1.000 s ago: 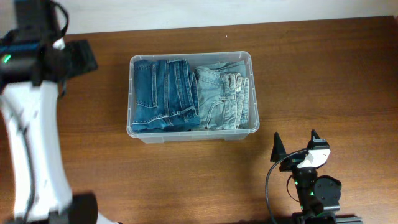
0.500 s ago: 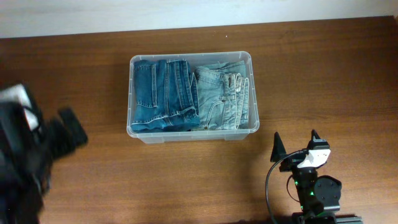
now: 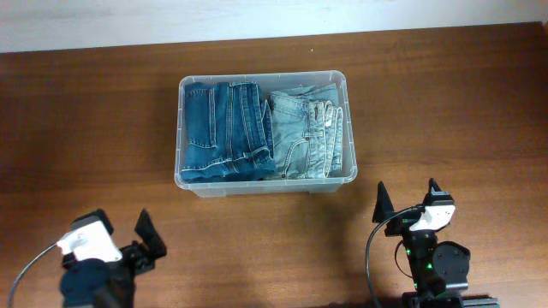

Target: Pack container

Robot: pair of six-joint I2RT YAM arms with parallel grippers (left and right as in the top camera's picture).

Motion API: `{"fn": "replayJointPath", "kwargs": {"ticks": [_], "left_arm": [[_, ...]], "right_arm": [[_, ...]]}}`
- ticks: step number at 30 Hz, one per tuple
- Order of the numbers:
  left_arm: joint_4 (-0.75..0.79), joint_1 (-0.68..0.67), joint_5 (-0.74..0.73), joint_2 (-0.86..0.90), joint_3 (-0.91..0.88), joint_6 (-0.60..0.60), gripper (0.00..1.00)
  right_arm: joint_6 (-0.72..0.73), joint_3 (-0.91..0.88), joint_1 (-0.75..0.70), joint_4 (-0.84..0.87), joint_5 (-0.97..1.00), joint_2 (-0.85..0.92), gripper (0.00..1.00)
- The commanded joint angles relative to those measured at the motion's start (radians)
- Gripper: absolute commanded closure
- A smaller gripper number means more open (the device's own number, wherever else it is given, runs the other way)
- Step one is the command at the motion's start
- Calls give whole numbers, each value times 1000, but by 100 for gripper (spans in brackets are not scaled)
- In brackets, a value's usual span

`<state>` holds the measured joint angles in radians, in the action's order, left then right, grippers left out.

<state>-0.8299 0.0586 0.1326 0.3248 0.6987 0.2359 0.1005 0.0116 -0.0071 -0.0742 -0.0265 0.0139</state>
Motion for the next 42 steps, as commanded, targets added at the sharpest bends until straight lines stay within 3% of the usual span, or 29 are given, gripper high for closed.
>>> {"fn": "replayJointPath", "kwargs": {"ticks": [1,8,14,24,29,35,42], "left_arm": [[179,0,-71,-93,-169,6,1],[604,0,-154,-212,-442,6,1],[792,0,-168,-282,-586,5,1],[790,0,-167,-320,-669,-8,1],[777,-1,-167,-320,-689,-89,1],[753,-35,-167,-320,-689,-288,0],[753,-44,-178,-320,-689,-309,1]], "right_arm": [[-3,-6,-7,-1,-6,-8,1],[-3,-6,-7,-1,-6,-8,2],[-3,-6,-7,-1,-6,-8,2],[-3,-6,-7,-1,-6,-8,1],[-3,-6,-7,-1,-6,-8,2],[-3,-6,-7,-1,-6,-8,1],[-3,-6,-7,-1,-6,-8,2]]}}
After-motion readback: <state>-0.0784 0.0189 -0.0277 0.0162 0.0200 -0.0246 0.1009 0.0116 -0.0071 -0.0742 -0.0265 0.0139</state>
